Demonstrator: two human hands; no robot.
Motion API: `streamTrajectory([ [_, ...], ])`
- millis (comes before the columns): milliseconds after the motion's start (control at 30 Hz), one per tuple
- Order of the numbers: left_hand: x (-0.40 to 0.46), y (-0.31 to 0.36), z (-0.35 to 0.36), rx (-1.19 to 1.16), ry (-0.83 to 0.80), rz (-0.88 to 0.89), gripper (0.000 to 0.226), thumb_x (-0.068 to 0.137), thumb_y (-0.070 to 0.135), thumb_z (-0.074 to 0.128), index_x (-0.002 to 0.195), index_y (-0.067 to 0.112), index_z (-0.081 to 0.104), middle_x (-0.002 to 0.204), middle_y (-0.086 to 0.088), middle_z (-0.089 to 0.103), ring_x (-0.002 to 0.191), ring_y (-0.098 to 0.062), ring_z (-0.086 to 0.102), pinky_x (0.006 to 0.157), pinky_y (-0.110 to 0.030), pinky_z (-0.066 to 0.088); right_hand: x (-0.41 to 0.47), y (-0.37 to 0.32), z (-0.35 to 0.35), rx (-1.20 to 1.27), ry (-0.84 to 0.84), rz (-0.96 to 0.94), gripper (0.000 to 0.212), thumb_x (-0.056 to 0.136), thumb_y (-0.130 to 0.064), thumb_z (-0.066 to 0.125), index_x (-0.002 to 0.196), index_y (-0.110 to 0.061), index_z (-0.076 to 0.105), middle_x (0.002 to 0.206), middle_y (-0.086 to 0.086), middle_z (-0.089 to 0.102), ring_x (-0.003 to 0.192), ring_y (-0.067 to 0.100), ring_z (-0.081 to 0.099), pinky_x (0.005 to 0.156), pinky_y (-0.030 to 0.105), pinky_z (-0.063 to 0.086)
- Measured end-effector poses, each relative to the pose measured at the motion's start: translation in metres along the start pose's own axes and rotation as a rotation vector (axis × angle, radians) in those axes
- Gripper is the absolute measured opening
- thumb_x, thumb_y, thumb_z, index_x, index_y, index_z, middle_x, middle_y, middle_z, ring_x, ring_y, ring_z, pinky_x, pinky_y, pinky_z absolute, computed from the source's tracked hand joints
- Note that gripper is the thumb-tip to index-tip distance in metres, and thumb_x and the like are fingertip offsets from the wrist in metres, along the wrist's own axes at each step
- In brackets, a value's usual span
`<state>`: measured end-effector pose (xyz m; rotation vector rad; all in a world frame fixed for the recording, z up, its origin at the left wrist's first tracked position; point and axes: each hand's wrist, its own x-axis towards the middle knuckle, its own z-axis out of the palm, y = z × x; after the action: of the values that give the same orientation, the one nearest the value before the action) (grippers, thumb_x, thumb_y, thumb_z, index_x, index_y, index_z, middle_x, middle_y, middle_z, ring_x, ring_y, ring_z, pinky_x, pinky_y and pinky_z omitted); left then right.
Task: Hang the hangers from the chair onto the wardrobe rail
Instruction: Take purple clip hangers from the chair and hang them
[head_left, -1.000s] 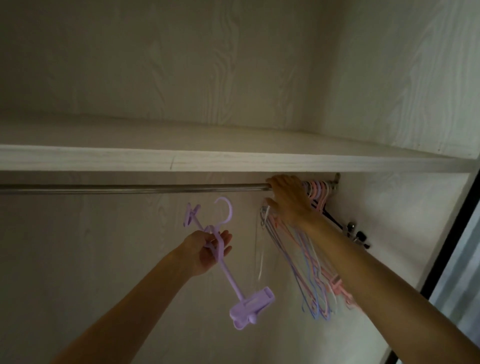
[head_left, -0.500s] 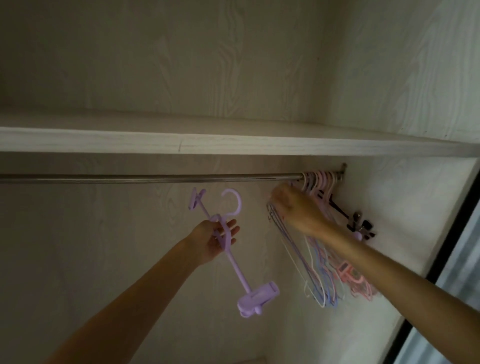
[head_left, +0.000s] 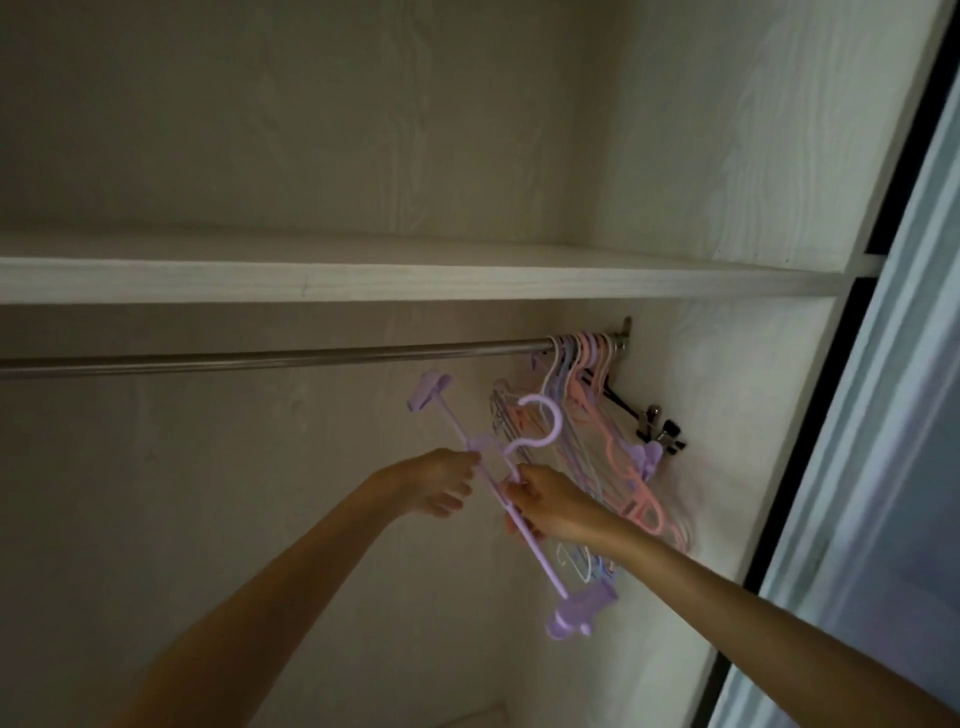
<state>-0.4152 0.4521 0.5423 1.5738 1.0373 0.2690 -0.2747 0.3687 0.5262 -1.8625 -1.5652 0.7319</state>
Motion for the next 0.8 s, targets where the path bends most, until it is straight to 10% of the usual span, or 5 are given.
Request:
streamTrajectory([
  [100,-0.01,0.015,-0.015,0.723,0.426,0.175,0.035,0.095,0.034,0.045,0.121,0.013,0.055,0.107,-0.001,0.067,0.096,-0.02,0.066,0.085,-0.03,0.05,-0.006,0.01,-0.016,0.013,-0.038,0.085,0.017,0.102,-0.021,0.033,0.102,-0.009,0.046,0.069,0.002,0.058,0.055,0.014,0.058,0.051,0.021,0.05],
  [233,-0.012,0.047,-0.043,1.032,0.916,0.638,0.049,0.092,0.035,0.049,0.138,0.023,0.039,0.143,-0.002,0.042,0.131,-0.024,0.042,0.102,-0.036,0.038,0.001,0.001,-0.031,-0.075,0.058,0.105,0.022,0.102,-0.02,0.031,0.116,-0.009,0.044,0.066,0.003,0.056,0.044,0.007,0.054,0.043,0.016,0.045],
  [333,0.011,0.056,-0.065,1.277,0.873,0.477,0.071,0.093,0.039,0.047,0.15,0.02,0.009,0.158,-0.003,0.012,0.145,-0.024,0.014,0.118,-0.042,0.014,0.023,-0.017,-0.041,-0.174,0.209,0.043,0.024,0.101,-0.02,0.031,0.116,-0.01,0.048,0.072,0.009,0.061,0.055,0.014,0.061,0.047,0.021,0.042],
  [467,0.029,0.046,-0.063,1.251,0.807,0.373,0.066,0.093,0.035,0.045,0.149,0.021,0.014,0.151,-0.002,0.031,0.137,-0.025,0.032,0.117,-0.043,0.016,0.057,-0.032,-0.046,-0.36,0.321,0.101,0.032,0.099,-0.019,0.035,0.124,-0.002,0.047,0.125,0.021,0.055,0.117,0.035,0.052,0.085,0.033,0.043],
  [800,0.033,0.041,-0.063,1.191,0.84,0.405,0.062,0.095,0.038,0.04,0.149,0.024,0.014,0.155,0.001,0.024,0.145,-0.022,0.018,0.118,-0.044,0.006,0.09,-0.022,-0.026,-0.774,0.412,0.125,0.039,0.096,-0.011,0.04,0.134,-0.002,0.038,0.135,0.012,0.048,0.122,0.027,0.051,0.096,0.033,0.042],
])
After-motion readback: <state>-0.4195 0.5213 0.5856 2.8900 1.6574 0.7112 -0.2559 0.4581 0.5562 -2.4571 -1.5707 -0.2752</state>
